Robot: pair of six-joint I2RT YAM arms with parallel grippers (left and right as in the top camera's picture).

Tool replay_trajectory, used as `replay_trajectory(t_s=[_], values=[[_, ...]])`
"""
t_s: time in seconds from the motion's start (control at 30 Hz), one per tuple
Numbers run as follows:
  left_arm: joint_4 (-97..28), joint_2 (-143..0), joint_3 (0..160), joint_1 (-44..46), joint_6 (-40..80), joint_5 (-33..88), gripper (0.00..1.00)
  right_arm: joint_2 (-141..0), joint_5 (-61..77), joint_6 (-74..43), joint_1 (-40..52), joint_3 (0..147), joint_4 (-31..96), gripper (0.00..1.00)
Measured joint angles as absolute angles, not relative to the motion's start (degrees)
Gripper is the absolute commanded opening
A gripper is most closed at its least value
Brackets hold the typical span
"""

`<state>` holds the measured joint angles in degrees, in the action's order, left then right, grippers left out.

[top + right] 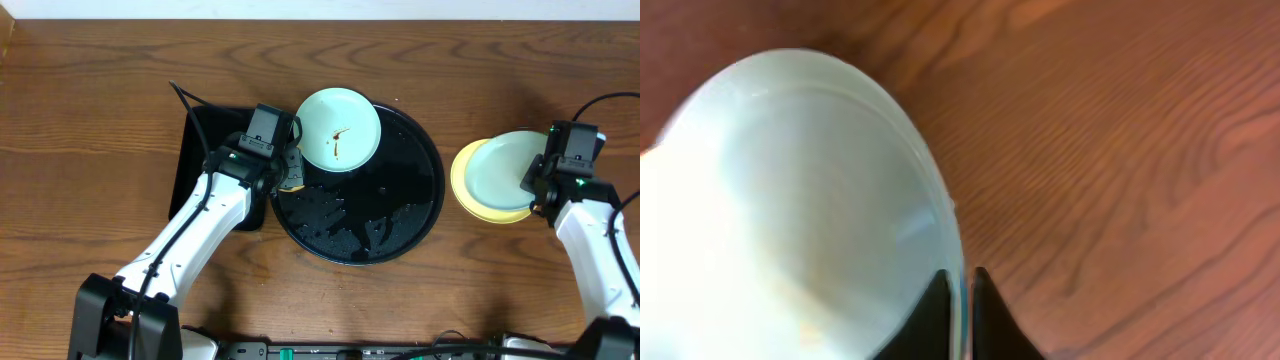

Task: Clean dirty plates on tray and stack at the side
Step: 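Lift the light-blue plate with the right gripper and stack it on the yellow plate, then move the right gripper to the last light-blue plate rim and pull it center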

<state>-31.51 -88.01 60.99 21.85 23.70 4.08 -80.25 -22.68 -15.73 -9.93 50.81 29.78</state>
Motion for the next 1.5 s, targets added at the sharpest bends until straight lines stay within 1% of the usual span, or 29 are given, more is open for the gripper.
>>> replay_trajectory(t_s=[0.07, 0.2, 0.23, 0.5, 0.6, 0.7, 0.93, 1.0, 1.1, 1.3, 1.5], values=[[-31.51, -88.01, 60.99, 21.85, 23.70, 4.08, 0.08, -81.60, -21.65, -16.27, -10.28, 50.81, 29.08, 0.29], [-31.51, -88.01, 60.99, 21.85, 23.70, 4.08, 0.08, -82.24, -18.41, -16.49, -10.50, 50.81, 27.73, 0.40], [-31.51, -88.01, 60.99, 21.85, 23.70, 4.08, 0.08, -82.24, -17.12, -16.62, -10.50, 50.81, 27.14, 0.41], [-31.48, -88.01, 60.99, 21.85, 23.70, 4.08, 0.08, -82.24, 2.74, -13.13, -9.96, 50.81, 23.90, 0.44], [-31.51, -88.01, 60.99, 21.85, 23.70, 4.08, 0.08, -82.24, 8.84, -11.00, -7.11, 51.00, 24.32, 0.45], [-31.48, -88.01, 60.99, 21.85, 23.70, 4.08, 0.08, -82.32, 12.05, -8.91, -2.79, 53.28, 26.94, 0.48], [-31.51, -88.01, 60.99, 21.85, 23.70, 4.08, 0.08, -83.29, 13.91, -5.43, 6.50, 64.25, 27.11, 0.49], [-31.48, -88.01, 60.99, 21.85, 23.70, 4.08, 0.08, -84.23, 13.58, -4.95, 8.34, 65.91, 26.09, 0.52], [-31.48, -88.01, 60.99, 21.85, 23.70, 4.10, 0.08, -87.57, 12.78, -4.45, 10.90, 66.76, 22.24, 0.56], [-31.48, -88.01, 60.99, 21.85, 23.70, 4.08, 0.08, -97.30, 11.70, -5.41, 14.61, 66.78, 16.43, 0.56], [-31.48, -88.01, 60.99, 21.85, 23.70, 4.08, 0.08, -105.08, 11.33, -7.86, 16.86, 66.78, 9.96, 0.59]])
